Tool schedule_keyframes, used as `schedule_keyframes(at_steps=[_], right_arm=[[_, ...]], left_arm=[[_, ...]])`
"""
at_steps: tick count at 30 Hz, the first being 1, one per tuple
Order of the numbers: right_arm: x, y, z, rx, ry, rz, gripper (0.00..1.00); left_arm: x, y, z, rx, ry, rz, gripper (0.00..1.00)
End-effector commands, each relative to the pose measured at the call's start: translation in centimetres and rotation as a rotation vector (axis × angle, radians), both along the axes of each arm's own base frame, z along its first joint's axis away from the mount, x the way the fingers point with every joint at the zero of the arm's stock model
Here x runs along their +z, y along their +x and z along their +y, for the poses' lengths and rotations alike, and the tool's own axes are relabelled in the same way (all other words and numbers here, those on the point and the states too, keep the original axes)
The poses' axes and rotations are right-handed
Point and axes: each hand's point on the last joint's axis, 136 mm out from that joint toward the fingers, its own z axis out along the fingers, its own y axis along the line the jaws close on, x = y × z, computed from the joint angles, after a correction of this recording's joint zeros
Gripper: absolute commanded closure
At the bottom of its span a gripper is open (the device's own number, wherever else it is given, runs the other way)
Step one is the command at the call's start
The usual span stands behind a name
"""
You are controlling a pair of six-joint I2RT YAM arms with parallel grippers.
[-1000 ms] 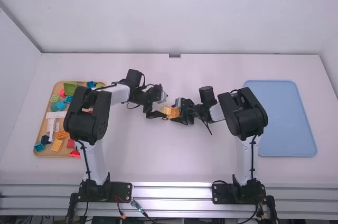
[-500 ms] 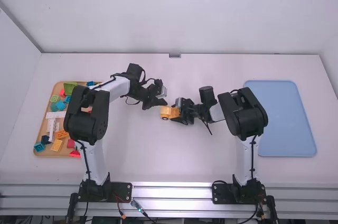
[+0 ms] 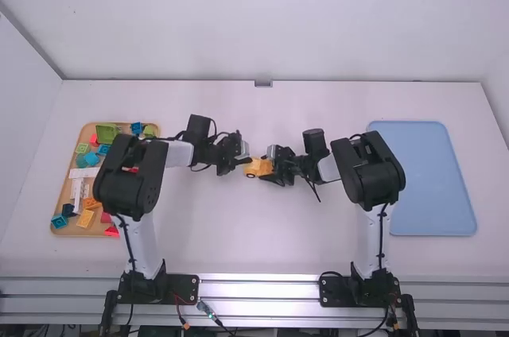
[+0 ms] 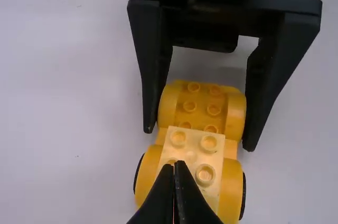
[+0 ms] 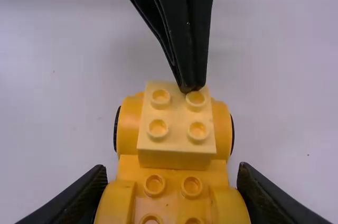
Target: Assemble lego blocks to make yellow taxi
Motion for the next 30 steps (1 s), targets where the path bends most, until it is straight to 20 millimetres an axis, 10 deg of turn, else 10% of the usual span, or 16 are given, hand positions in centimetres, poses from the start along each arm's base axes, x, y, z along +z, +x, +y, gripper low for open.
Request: schedule_keyframes(at_steps=[1,14,30], right_arm=[[-0.4,-0.4,0.4,0.009,-0.006,0.019,0.44],[-0.5,-0.4,0.3,0.008,-0.007,0.020,0.44],[-0.9,-1.7,0.2,0.057,-0.015,0.027,0.45]], left_arm=[[-2.3,-1.4,0.5,0.053,0.051,0.103,0.98],[4.8,0.0,0.1,-0.043,-0.102,0.026,0.98],[2.3,-3.9,-1.1,-0.136,-0.066,0.062,0.98]])
